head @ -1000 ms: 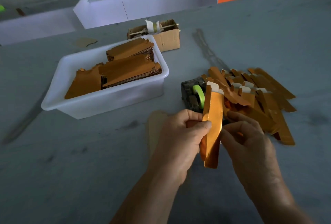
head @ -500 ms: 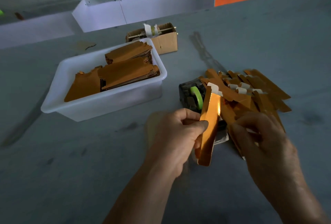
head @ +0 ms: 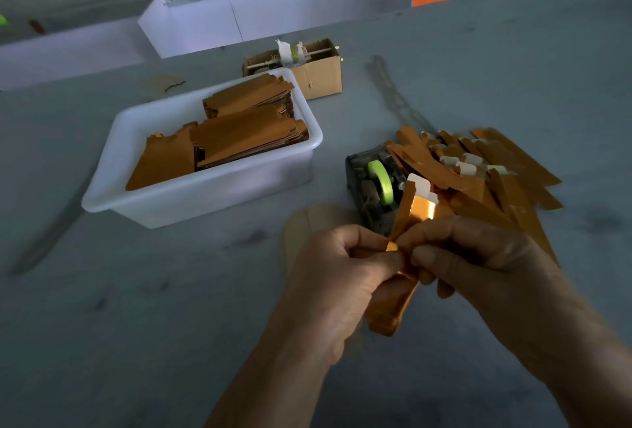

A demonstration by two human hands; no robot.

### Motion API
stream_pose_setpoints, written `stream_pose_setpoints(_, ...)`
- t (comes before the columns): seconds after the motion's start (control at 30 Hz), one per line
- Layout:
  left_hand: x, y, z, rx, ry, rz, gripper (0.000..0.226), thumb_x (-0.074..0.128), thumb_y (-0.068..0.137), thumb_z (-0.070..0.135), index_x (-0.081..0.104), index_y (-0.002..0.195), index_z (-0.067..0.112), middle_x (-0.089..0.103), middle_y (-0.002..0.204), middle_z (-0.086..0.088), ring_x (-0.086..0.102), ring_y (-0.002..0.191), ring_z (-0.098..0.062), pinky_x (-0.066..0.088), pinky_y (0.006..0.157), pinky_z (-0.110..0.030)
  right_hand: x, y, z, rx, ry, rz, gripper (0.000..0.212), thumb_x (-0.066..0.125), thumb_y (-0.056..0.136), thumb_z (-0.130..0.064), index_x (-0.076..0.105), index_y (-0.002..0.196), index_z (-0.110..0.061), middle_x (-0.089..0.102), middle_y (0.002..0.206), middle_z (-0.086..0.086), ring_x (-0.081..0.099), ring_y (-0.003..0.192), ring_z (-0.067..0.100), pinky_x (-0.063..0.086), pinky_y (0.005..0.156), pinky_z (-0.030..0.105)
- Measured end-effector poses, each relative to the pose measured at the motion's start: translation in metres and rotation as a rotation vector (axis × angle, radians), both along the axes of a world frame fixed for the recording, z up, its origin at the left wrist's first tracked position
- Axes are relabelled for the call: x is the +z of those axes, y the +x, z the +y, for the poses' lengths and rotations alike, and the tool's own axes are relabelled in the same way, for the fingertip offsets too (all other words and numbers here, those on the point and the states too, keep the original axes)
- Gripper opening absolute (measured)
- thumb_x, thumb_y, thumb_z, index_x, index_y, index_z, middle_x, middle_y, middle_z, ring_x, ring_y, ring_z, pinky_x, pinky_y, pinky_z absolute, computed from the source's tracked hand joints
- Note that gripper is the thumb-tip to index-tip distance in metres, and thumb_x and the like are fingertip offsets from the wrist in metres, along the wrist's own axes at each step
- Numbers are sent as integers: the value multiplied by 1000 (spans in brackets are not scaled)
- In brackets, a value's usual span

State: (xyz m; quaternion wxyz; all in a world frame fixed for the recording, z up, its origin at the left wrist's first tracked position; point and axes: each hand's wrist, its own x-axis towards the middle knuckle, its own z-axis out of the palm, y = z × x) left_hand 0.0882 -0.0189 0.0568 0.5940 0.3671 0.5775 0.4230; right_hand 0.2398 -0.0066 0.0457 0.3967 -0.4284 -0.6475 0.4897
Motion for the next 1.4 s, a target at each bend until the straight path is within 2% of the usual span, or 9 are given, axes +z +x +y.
stream_pose_setpoints(0.17, 3, -2, 0, -21, 14, -28, 5, 68, 82, -4, 68, 84, 2, 73, 73, -6, 74, 71, -20, 58, 63, -24, 0, -4, 4, -91, 33, -114, 45, 60, 63, -37, 47, 106, -38, 70, 77, -8, 67, 66, 8, 51, 55, 16)
stream_pose_setpoints(0.4, 7, -9, 1, -117, -22, -92, 7, 66, 85, 0, 68, 91, -3, 73, 92, -18, 74, 81, -24, 59, 71, -27, 2, -6, 5, -123, 15, -212, 31, 69, 73, -24, 48, 94, -32, 69, 77, -15, 66, 65, 2, 49, 53, 12)
stream_pose_setpoints(0.73, -7, -2, -6, -27, 70, 64, 12, 61, 91, 10, 70, 83, 10, 75, 78, -5, 74, 75, -18, 60, 71, -31, 3, -11, 1, -177, 92, -332, 29, 73, 74, -19, 49, 88, -28, 67, 68, -6, 63, 66, -4, 47, 57, 8)
stream_pose_setpoints(0.9, -11, 5, -11, 70, 132, 140, 17, 64, 88, 10, 71, 73, 16, 74, 70, -3, 73, 67, -16, 56, 60, -22, 8, -17, -2, -198, 138, -486, 31, 70, 79, -19, 43, 84, -32, 62, 67, -7, 61, 68, -4, 49, 62, 9)
stream_pose_setpoints(1.0, -15, 11, -15, 135, 196, 239, 19, 65, 86, 9, 71, 70, 18, 72, 67, -1, 72, 66, -17, 60, 64, -34, 12, -24, -5, -238, 153, -577, 30, 67, 82, -23, 38, 90, -30, 56, 68, -13, 57, 62, 0, 49, 53, 16)
stream_pose_setpoints(1.13, -19, 11, -18, 192, 271, 301, 20, 65, 86, 8, 69, 69, 20, 71, 65, -1, 72, 64, -17, 59, 67, -43, 17, -31, -7, -283, 113, -617, 34, 66, 80, -34, 35, 93, -29, 55, 70, -13, 59, 67, 7, 54, 62, 28)
stream_pose_setpoints(1.23, -18, 2, -22, 191, 262, 238, 16, 66, 87, 11, 69, 75, 22, 72, 65, -1, 72, 63, -17, 60, 60, -36, 18, -27, -11, -331, 171, -661, 46, 57, 61, -61, 40, 90, -29, 50, 58, -11, 53, 53, 5, 50, 50, 32)
stream_pose_setpoints(1.3, -17, -2, -23, 167, 232, 167, 18, 65, 88, 10, 71, 78, 24, 72, 66, -1, 72, 62, -15, 56, 52, -25, 17, -22, -14, -354, 174, -611, 53, 51, 52, -69, 47, 88, -31, 53, 57, -13, 54, 51, 3, 46, 45, 22)
stream_pose_setpoints(1.4, -15, -2, -26, 133, 223, 142, 8, 70, 84, 19, 72, 78, 23, 72, 68, 0, 72, 64, -15, 54, 52, -21, 12, -21, -16, -292, -4, -397, 48, 57, 47, -67, 56, 84, -36, 64, 68, -14, 62, 69, -2, 49, 52, 16)
